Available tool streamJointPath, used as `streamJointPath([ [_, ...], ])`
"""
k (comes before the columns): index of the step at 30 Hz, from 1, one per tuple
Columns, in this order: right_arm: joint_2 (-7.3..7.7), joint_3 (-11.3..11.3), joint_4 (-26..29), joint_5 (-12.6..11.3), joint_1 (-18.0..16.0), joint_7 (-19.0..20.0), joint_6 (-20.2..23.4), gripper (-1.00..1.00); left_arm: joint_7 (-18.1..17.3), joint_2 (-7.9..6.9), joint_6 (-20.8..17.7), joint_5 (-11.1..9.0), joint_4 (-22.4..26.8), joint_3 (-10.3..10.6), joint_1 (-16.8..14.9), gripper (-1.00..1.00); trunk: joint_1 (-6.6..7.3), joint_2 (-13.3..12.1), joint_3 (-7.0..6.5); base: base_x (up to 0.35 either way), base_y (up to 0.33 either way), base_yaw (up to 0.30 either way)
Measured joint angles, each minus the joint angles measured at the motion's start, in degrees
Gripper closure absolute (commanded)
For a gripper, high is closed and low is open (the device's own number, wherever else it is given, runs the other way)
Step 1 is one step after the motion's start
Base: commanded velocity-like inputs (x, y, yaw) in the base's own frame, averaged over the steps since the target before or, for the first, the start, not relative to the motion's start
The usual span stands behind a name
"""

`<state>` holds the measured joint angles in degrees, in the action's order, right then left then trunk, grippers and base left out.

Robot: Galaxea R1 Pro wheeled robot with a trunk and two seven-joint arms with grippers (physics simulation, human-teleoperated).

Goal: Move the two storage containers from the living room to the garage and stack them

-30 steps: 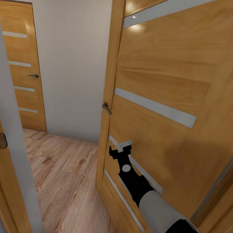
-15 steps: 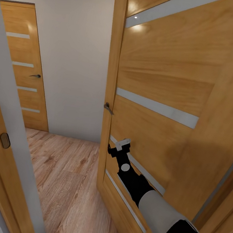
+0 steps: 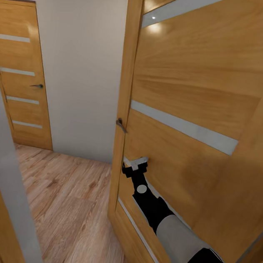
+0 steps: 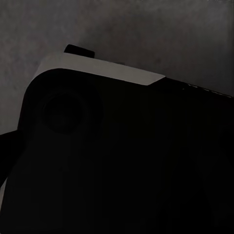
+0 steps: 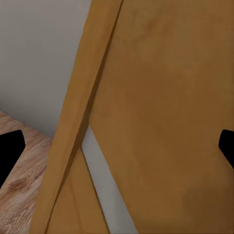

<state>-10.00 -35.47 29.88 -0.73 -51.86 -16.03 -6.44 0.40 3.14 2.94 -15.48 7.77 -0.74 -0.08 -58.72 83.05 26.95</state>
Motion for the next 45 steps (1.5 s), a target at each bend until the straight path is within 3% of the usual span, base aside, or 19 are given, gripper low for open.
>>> streamJointPath([
  [5, 0.0, -0.64, -0.44, 0.01, 0.02, -3.05, 0.21, -1.0, 0.0, 0.01, 0.05, 0.09, -0.04, 0.01, -0.02, -1.0, -0.01, 0.0, 0.0, 0.011, 0.0, 0.01],
  [9, 0.0, -0.42, -0.12, -0.14, 0.41, -9.2, -0.01, -1.0, 0.0, 0.01, 0.07, 0.09, 0.03, 0.0, 0.0, -1.0, -0.01, 0.0, 0.0, 0.001, 0.0, 0.21],
  [11, 0.0, -0.43, -0.05, -0.11, 0.46, -9.27, 0.04, -1.0, 0.0, 0.01, 0.07, 0.09, 0.02, 0.0, 0.0, -1.0, -0.01, 0.0, 0.0, 0.0, 0.0, 0.062],
  [15, 0.0, -4.11, 0.18, 0.38, 0.61, -8.37, -0.31, -1.0, 0.0, 0.08, 0.04, 0.05, -0.04, 0.0, 0.0, -1.0, -0.01, 0.0, 0.0, 0.0, 0.0, 0.007],
  [19, 0.0, -5.5, 0.26, 0.36, 0.62, -8.22, -0.4, -1.0, 0.0, 0.05, 0.04, 0.08, -0.04, 0.0, 0.0, -1.0, -0.01, 0.0, 0.0, 0.0, 0.0, 0.001],
  [28, 0.0, -5.86, 0.28, -0.03, 0.62, -8.23, -0.32, -1.0, 0.0, -0.03, 0.03, 0.01, 0.01, 0.0, 0.0, -1.0, 0.0, 0.0, 0.0, 0.031, 0.0, 0.0],
  [45, 0.0, -5.97, 0.26, 0.02, 0.64, -8.49, 0.64, -1.0, 0.0, 0.02, 0.02, -0.06, -0.03, 0.0, -0.01, -1.0, 0.02, 0.01, 0.0, 0.266, 0.0, 0.0],
])
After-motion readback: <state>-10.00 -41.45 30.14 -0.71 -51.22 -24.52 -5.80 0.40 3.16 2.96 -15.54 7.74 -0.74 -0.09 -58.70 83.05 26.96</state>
